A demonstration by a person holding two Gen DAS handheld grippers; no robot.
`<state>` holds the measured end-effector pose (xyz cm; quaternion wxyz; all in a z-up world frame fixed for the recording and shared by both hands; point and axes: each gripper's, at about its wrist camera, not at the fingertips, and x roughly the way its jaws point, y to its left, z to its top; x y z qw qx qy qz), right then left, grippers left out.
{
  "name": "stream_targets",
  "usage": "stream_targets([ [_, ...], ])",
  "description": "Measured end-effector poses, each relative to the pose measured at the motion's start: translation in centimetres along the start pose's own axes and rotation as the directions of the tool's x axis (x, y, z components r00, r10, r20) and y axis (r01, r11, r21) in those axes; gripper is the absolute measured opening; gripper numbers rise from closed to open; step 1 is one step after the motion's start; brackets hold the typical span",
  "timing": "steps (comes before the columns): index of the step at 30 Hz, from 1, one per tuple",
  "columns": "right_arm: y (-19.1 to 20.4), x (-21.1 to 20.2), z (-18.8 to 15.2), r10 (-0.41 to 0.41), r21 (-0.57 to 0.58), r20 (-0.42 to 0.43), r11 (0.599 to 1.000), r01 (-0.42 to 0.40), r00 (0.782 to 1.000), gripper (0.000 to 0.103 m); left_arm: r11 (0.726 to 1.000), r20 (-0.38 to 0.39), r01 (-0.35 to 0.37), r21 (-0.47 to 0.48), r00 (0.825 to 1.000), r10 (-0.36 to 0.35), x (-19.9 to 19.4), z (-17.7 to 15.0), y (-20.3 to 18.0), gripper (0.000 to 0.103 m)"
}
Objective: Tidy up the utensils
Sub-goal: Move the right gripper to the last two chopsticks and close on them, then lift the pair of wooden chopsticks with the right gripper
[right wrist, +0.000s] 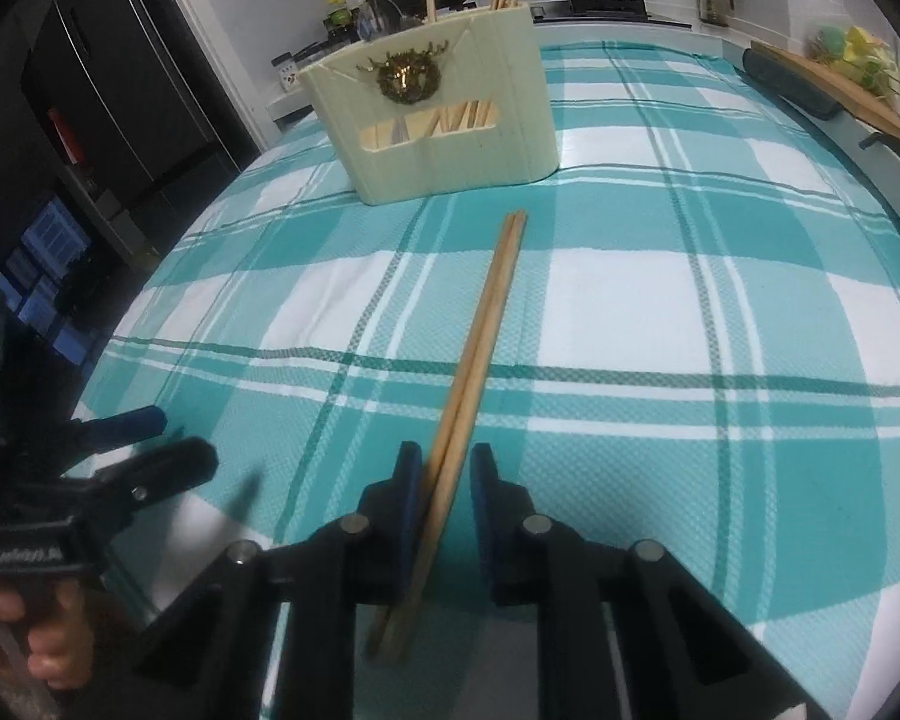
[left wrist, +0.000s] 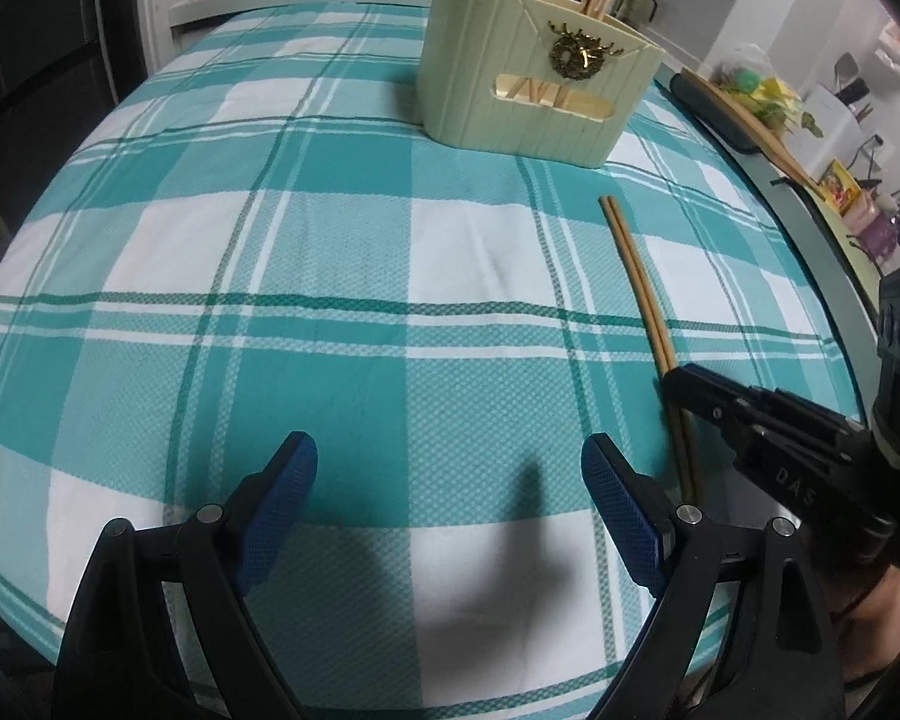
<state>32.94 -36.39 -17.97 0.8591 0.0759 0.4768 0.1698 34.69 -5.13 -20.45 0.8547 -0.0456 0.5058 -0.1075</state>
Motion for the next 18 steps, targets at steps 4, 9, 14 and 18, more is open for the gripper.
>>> stream_targets([
  [4,0.3,0.5,0.1,-0.062,0.006,0.025,0.998,0.062,0.998,0.012,1.0,-0.012,-0.001,-0.002,1.0,0.001,0.3,-0.3,0.4,0.091],
  [9,-1.5,-0.4,-0.6,-0.077,0.112,0.036,0.991,0.073,0.996,0.012,1.0,-0.019,0.02,0.011,1.0,-0.019,0.8,-0.3,-0.3,0.091],
  [14,-3.7,-1.4,-1.8,0.034,0.241,0.034,0.97,-0.041,0.999,0.012,0.999,-0.028,0.031,0.042,0.999,-0.03,1.2,-0.5,-1.6,0.091],
  [18,-4.1,-1.7,-2.2,0.024,0.252,0.029,0.967,-0.031,0.999,0.009,0.997,-0.036,0.031,0.069,0.999,-0.029,1.4,-0.9,-2.5,0.091],
])
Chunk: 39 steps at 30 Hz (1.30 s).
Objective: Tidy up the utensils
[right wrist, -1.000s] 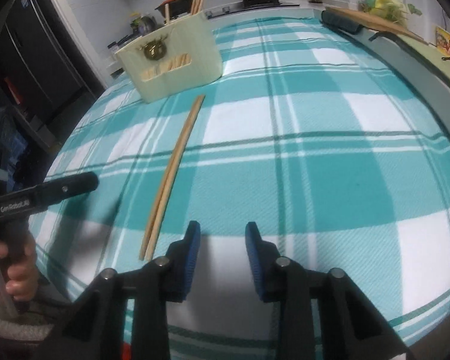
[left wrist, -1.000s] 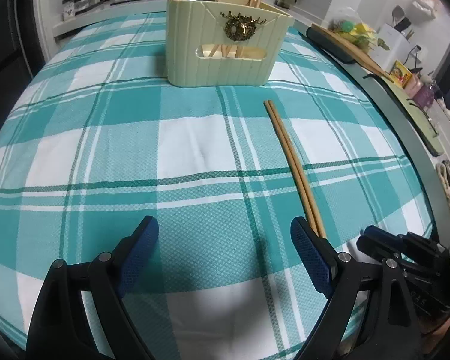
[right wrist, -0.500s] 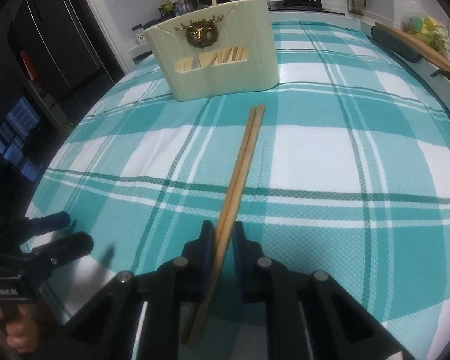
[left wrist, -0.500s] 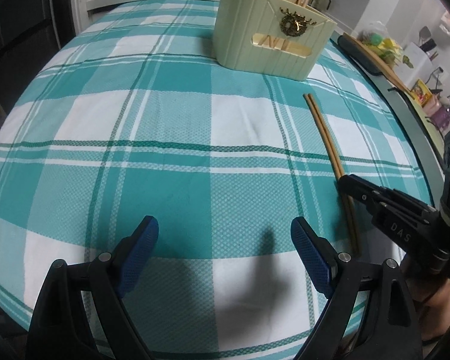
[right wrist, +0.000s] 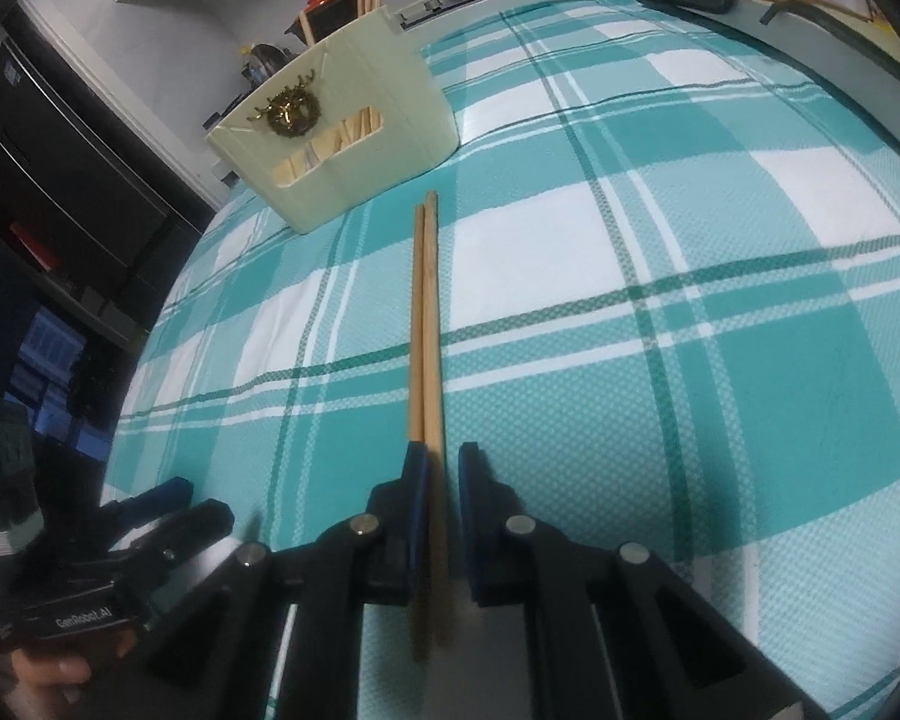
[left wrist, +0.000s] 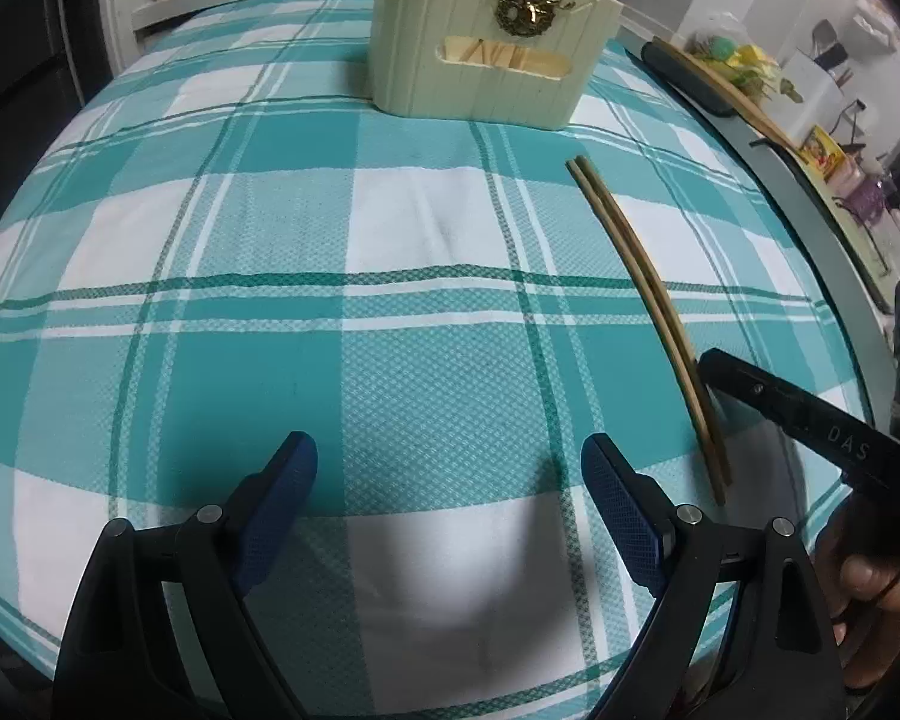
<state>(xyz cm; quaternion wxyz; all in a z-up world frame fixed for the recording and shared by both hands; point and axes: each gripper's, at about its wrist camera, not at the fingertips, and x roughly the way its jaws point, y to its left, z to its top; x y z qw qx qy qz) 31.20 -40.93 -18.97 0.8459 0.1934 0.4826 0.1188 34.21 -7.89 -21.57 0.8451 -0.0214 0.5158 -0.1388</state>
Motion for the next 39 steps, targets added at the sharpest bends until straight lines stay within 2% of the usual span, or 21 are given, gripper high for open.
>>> stream_targets([
  [4,0.2,-0.3,0.1,-0.072,-0.032,0.002,0.997,0.072,0.997,0.008,1.0,-0.001,-0.002,0.017,1.0,0.002,0.0,-0.1,-0.6,0.091],
  [8,1.7,0.0,-0.1,-0.149,-0.182,0.0,0.972,0.147,0.989,0.007,1.0,0.001,0.0,0.026,1.0,0.0,0.0,0.0,-1.0,0.091],
  [12,1.1,-1.0,-0.3,-0.076,-0.114,0.031,0.99,0.079,0.997,0.011,1.0,0.001,-0.002,0.012,1.0,0.002,0.0,-0.1,-0.6,0.091],
  [14,1.4,-1.0,-0.3,-0.055,-0.137,0.02,0.989,0.057,0.998,0.011,1.0,-0.002,-0.003,0.001,1.0,0.003,0.1,-0.1,-0.3,0.091],
  [21,2.6,0.4,-0.2,-0.097,-0.219,-0.034,0.972,0.088,0.995,0.01,1.0,0.0,-0.005,0.004,1.0,0.005,0.1,-0.2,-0.2,0.091],
  [25,3.8,1.1,0.3,-0.189,-0.299,-0.039,0.939,0.169,0.981,0.01,1.0,0.002,-0.005,0.005,1.0,0.005,0.1,-0.2,-0.3,0.091],
  [26,4.0,1.5,0.3,-0.22,-0.317,-0.052,0.928,0.193,0.974,0.007,1.0,0.002,-0.003,0.005,1.0,0.003,0.1,-0.2,-0.3,0.091],
  [28,4.5,1.7,0.3,-0.263,-0.361,-0.017,0.901,0.24,0.965,0.007,1.0,0.007,0.0,0.003,1.0,0.0,-0.2,-0.2,-0.1,0.091],
  [31,4.3,1.4,0.1,-0.256,-0.348,-0.012,0.907,0.236,0.967,0.007,1.0,0.017,-0.005,-0.018,1.0,0.006,-0.5,-0.1,0.8,0.091],
  [32,4.4,1.3,-0.2,-0.249,-0.353,-0.01,0.907,0.229,0.969,0.01,0.999,0.023,-0.009,-0.031,1.0,0.01,-0.6,0.0,1.3,0.091],
  [33,4.7,1.3,-0.5,-0.224,-0.365,-0.016,0.908,0.203,0.974,0.01,0.999,0.029,-0.014,-0.046,0.999,0.016,-0.8,0.2,1.8,0.091],
  [37,8.1,1.5,-3.0,-0.197,-0.478,-0.016,0.862,0.166,0.98,0.01,0.993,0.048,-0.039,-0.112,0.998,0.044,-1.3,1.0,4.1,0.091],
  [39,9.0,1.7,-3.4,-0.203,-0.478,-0.006,0.86,0.176,0.979,0.009,0.99,0.054,-0.049,-0.13,0.997,0.057,-1.6,1.0,4.9,0.091],
])
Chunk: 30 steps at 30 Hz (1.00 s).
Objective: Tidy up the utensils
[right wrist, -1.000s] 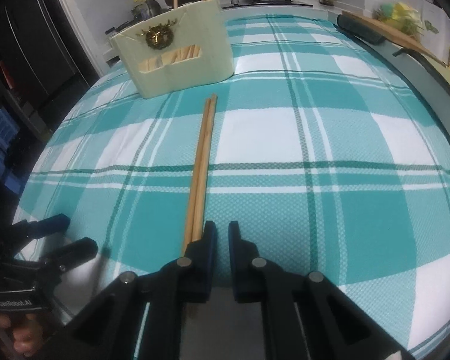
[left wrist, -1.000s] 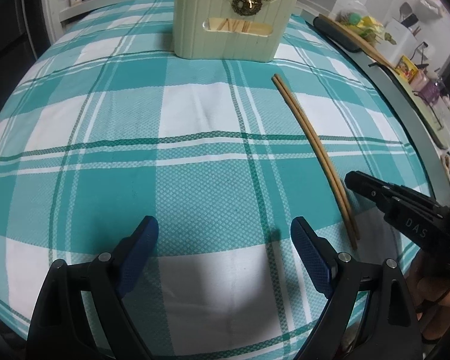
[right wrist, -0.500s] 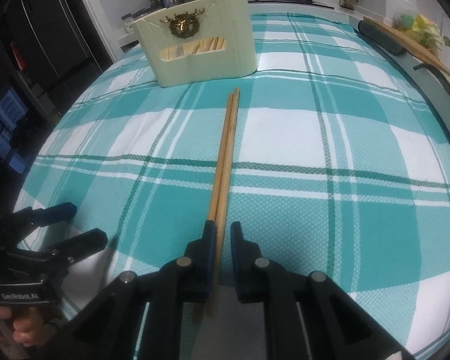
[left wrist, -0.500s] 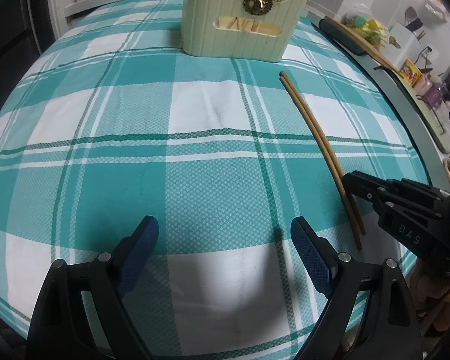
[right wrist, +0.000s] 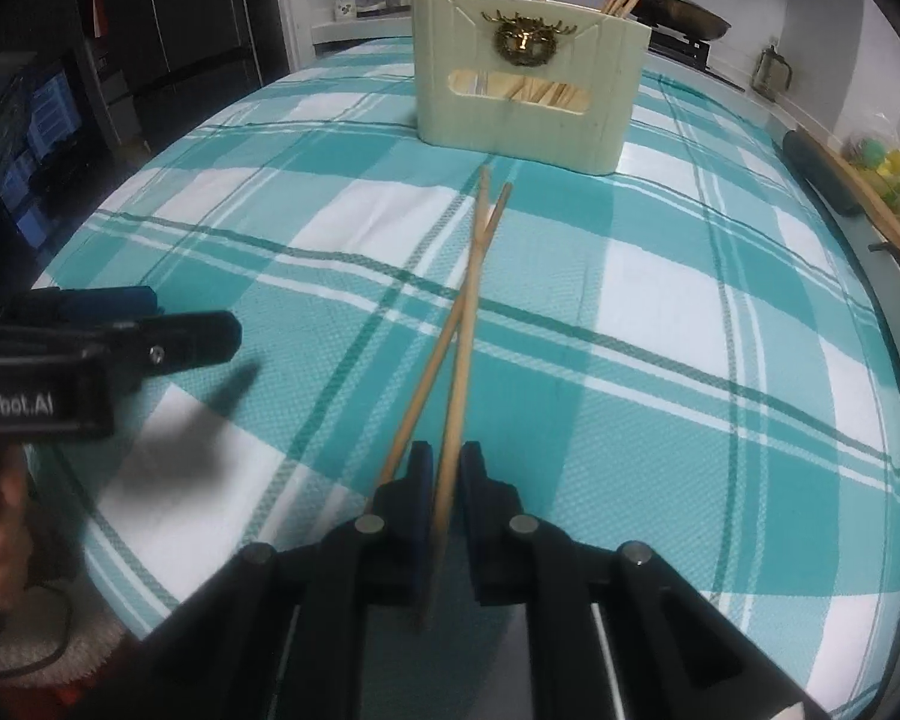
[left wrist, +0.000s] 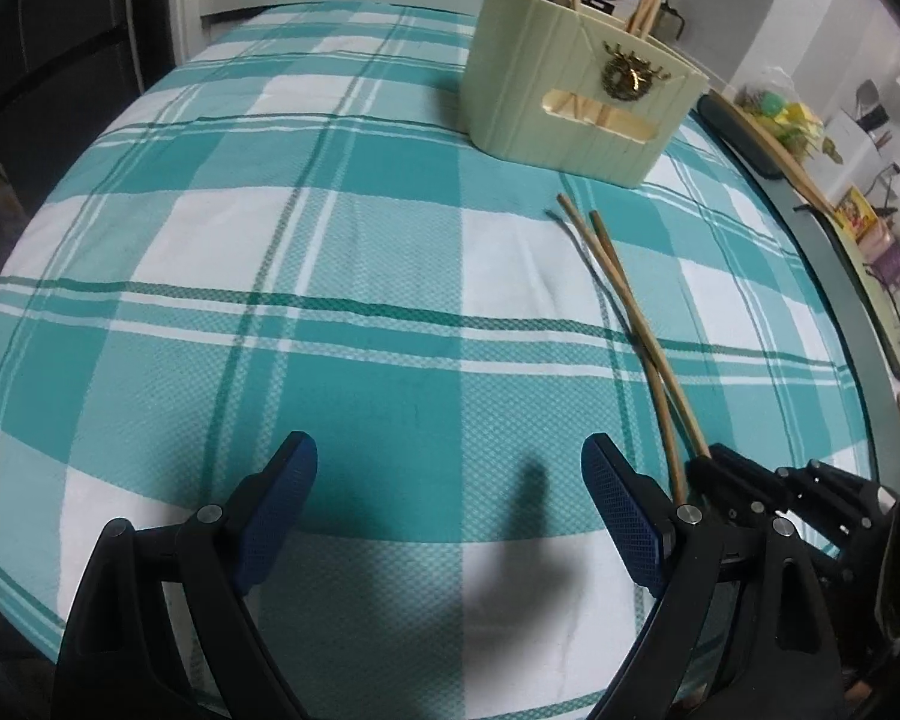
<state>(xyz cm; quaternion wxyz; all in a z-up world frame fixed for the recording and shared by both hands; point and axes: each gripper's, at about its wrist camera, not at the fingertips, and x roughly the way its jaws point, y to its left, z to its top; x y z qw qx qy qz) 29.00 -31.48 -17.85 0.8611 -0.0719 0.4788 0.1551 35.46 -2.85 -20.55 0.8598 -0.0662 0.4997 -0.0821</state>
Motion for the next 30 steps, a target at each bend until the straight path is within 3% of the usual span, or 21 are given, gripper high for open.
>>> stream_targets([
  [5,-2.9,0.0,-0.3,-0.06,0.165,0.009,0.985,0.058,0.998,0.005,1.0,0.007,-0.015,-0.004,1.0,0.015,-0.6,-0.7,0.6,0.091],
  [12,-7.9,-1.7,-3.1,-0.16,0.35,-0.025,0.923,0.159,0.987,0.005,0.999,0.006,0.021,0.034,1.0,-0.021,-0.8,-1.1,-1.2,0.091],
  [14,-8.3,-2.4,-3.7,-0.168,0.358,-0.027,0.919,0.166,0.985,0.014,0.997,0.006,0.038,0.062,0.999,-0.039,-0.9,-1.0,-2.4,0.091],
  [18,-8.7,-3.7,-4.1,-0.147,0.327,-0.012,0.934,0.143,0.989,0.048,0.994,-0.011,0.06,0.094,0.998,-0.059,-0.6,-0.6,-4.7,0.093],
  [24,-8.7,-4.1,-3.1,-0.083,0.243,-0.007,0.967,0.082,0.997,0.048,0.989,-0.024,0.061,0.134,0.998,-0.058,0.4,0.4,-8.2,0.099],
  [30,-8.4,-1.5,-2.8,-0.095,0.195,-0.077,0.975,0.108,0.993,0.05,0.984,-0.07,-0.015,0.176,0.997,0.028,4.9,1.4,-10.3,0.1],
])
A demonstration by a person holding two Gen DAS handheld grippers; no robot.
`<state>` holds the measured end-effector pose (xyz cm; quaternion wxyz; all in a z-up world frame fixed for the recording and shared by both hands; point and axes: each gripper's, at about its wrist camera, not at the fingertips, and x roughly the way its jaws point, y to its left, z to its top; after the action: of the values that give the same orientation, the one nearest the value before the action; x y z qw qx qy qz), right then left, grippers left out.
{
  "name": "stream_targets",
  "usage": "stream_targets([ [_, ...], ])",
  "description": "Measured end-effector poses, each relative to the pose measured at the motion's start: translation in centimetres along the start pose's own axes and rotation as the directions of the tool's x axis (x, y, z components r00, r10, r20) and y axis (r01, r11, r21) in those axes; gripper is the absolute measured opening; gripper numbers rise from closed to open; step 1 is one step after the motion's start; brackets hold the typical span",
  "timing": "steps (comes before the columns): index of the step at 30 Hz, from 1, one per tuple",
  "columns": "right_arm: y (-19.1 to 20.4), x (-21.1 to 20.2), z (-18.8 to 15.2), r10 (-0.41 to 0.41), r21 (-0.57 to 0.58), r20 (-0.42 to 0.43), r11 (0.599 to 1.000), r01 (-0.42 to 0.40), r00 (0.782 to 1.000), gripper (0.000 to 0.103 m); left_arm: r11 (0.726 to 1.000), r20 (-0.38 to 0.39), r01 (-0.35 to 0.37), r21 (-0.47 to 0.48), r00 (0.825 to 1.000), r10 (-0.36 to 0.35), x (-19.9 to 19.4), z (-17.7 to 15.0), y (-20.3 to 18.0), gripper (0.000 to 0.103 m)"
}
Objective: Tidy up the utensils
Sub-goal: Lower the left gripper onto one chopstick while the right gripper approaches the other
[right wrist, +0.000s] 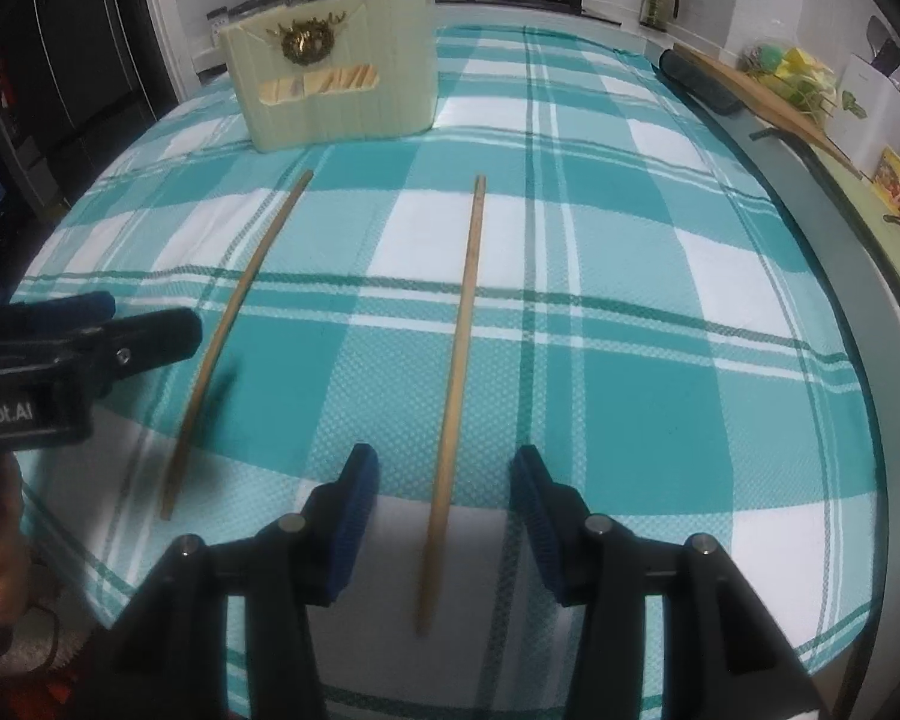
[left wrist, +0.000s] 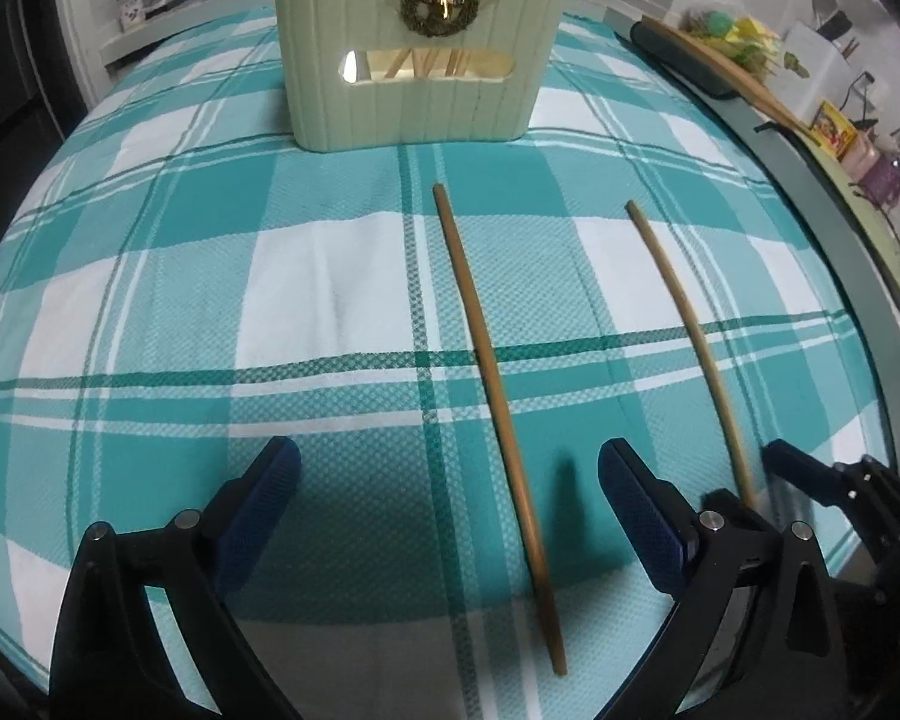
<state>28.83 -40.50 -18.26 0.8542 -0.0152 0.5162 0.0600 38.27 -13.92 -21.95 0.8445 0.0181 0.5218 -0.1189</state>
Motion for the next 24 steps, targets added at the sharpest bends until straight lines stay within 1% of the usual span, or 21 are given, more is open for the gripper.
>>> stream_targets([
  [1,0.0,-0.1,-0.1,-0.006,-0.004,0.03,1.0,0.006,1.0,0.054,1.0,-0.013,-0.02,-0.004,1.0,0.02,0.8,0.2,0.0,0.1],
  [2,0.1,0.0,-0.2,-0.02,-0.008,0.032,1.0,0.021,0.999,0.059,0.999,-0.02,-0.044,-0.003,0.999,0.044,1.2,0.2,0.0,0.1],
  [4,0.0,0.1,-0.4,-0.016,0.004,0.038,1.0,0.016,0.999,0.06,0.994,-0.013,-0.109,0.025,0.994,0.109,1.8,0.3,-0.3,0.103],
  [7,-0.4,0.0,-0.7,0.008,0.009,0.062,1.0,-0.008,0.998,0.063,0.995,0.011,-0.099,0.008,0.995,0.099,1.9,0.4,0.1,0.103],
  [10,-0.2,0.1,-0.8,0.011,-0.02,0.058,1.0,-0.01,0.998,0.066,0.995,0.01,-0.096,0.016,0.995,0.096,1.8,0.4,0.1,0.103],
  [11,-0.2,0.1,-0.7,0.016,-0.019,0.054,1.0,-0.015,0.998,0.07,0.995,0.002,-0.094,0.022,0.996,0.094,1.9,0.4,0.1,0.103],
  [12,-0.3,0.1,-0.6,0.027,-0.017,0.048,0.999,-0.026,0.998,0.079,0.996,-0.007,-0.091,0.022,0.996,0.091,1.9,0.5,0.1,0.103],
  [14,0.2,0.4,-0.5,0.053,-0.037,0.035,0.998,-0.052,0.998,0.088,0.995,-0.017,-0.094,0.025,0.995,0.094,2.0,0.6,0.0,0.103],
  [16,1.0,0.6,-0.6,0.022,-0.069,0.035,0.997,-0.019,0.999,0.09,0.995,-0.012,-0.093,0.026,0.996,0.093,2.0,0.5,-0.1,0.103],
  [18,0.7,0.6,-0.5,0.033,-0.04,0.035,0.999,-0.031,0.999,0.09,0.995,0.004,-0.092,0.029,0.996,0.092,1.8,0.3,-0.1,0.103],
  [24,0.6,0.4,-0.6,0.033,-0.043,0.03,0.999,-0.032,0.999,0.09,0.995,0.024,-0.087,0.044,0.996,0.086,1.7,0.0,-0.1,0.103],
])
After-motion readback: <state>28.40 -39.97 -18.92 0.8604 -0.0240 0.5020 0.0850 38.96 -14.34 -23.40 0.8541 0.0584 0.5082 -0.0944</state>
